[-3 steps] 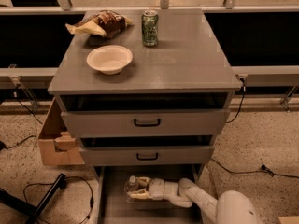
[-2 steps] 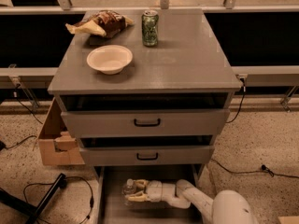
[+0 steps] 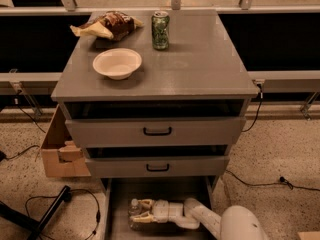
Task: Place water bottle into bottom drawer
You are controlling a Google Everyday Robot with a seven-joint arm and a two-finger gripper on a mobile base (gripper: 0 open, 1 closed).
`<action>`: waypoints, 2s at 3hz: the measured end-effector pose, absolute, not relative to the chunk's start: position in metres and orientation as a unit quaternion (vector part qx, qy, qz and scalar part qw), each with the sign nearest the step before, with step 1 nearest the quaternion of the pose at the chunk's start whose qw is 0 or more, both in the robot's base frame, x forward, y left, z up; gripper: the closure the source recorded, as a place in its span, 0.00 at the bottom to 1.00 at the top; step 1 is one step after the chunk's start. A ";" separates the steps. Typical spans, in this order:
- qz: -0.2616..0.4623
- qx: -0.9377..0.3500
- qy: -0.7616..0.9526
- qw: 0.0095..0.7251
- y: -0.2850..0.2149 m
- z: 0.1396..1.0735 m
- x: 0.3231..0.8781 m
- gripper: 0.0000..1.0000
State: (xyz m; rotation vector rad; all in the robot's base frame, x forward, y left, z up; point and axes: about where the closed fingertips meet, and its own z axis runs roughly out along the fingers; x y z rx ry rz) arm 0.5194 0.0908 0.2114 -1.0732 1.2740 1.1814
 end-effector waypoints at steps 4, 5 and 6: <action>0.491 -0.446 0.536 0.522 0.099 0.193 0.511 0.58; 0.491 -0.446 0.536 0.522 0.099 0.194 0.511 0.36; 0.491 -0.446 0.536 0.522 0.099 0.194 0.511 0.13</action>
Offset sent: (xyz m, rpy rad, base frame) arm -0.0110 0.0059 -0.0315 -0.0138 0.0045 -0.0221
